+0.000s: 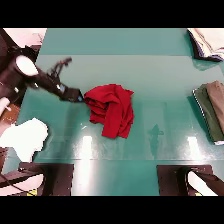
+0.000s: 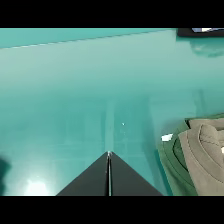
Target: Fold the shirts.
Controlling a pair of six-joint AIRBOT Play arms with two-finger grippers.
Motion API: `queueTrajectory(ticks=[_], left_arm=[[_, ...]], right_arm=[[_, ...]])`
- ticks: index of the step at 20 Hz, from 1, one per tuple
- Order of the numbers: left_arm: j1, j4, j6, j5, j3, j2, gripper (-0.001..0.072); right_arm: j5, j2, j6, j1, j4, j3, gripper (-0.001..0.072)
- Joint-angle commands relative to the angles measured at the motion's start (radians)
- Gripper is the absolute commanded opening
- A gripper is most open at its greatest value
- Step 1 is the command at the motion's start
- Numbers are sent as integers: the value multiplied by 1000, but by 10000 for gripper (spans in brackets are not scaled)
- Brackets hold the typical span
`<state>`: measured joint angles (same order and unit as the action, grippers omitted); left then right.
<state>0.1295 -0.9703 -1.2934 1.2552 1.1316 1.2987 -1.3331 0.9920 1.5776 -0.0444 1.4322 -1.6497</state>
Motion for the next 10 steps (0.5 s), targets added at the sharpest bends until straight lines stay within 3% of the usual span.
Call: queueTrajectory(ticks=[1, 3, 10], left_arm=[[-12, 195, 27, -239, -301, -27, 545], [-12, 308, 117, -305, -368, -21, 545], [72, 354, 122, -403, -393, 41, 544]], right_arm=[[-2, 3, 0, 1, 0, 0, 17], [-11, 11, 0, 1, -1, 0, 17], [-82, 62, 0, 1, -30, 0, 16]])
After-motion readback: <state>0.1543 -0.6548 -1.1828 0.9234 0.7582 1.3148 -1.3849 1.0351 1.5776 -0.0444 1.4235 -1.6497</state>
